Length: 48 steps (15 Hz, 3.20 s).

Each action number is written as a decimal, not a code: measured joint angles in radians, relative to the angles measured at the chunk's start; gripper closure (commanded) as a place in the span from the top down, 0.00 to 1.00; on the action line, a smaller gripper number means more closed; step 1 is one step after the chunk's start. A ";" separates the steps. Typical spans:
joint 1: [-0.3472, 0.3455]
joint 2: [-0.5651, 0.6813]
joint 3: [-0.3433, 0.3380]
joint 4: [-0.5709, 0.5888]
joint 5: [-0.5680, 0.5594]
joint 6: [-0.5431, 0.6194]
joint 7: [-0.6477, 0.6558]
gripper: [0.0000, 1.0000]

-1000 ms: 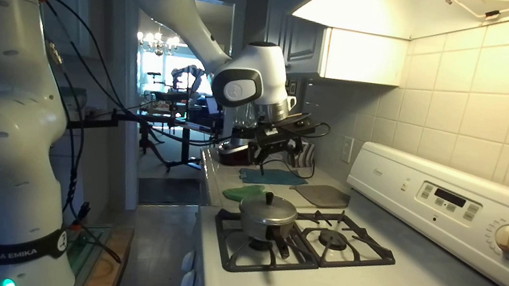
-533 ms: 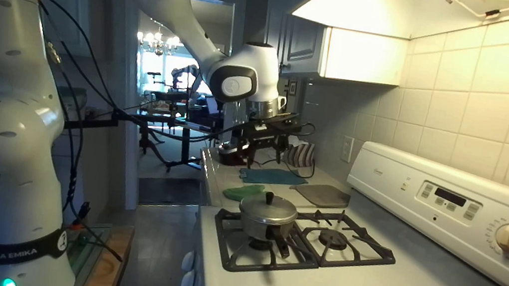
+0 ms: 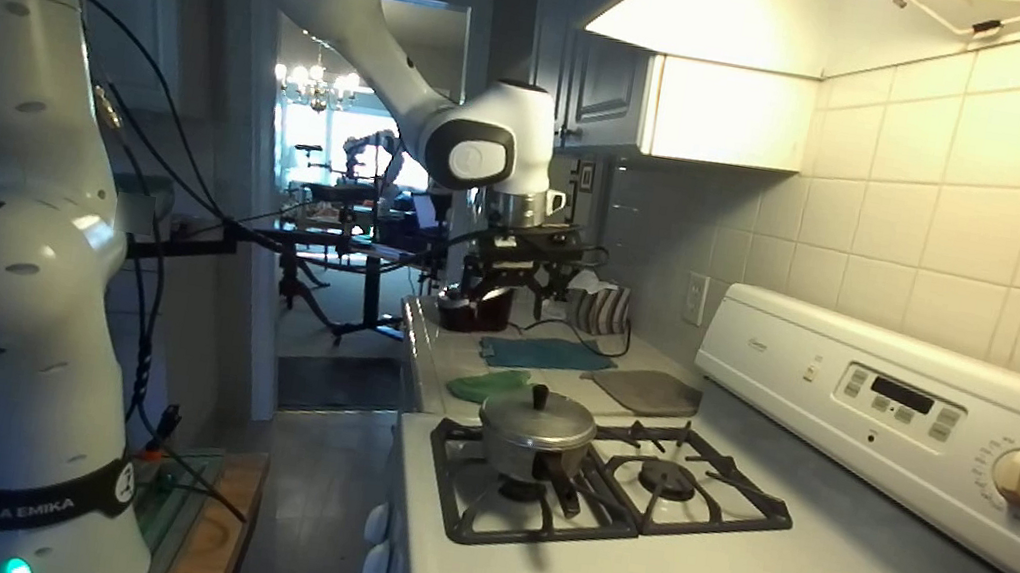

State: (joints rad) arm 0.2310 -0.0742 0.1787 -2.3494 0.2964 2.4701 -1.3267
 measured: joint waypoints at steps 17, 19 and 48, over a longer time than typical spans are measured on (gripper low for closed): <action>0.020 0.149 0.049 0.144 0.093 -0.132 -0.668 1.00; 0.020 0.163 0.062 0.156 0.098 -0.136 -0.686 1.00; 0.028 0.244 0.112 0.108 -0.131 0.111 -0.257 1.00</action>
State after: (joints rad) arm 0.2586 0.1697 0.2910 -2.2413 0.1658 2.5812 -1.5841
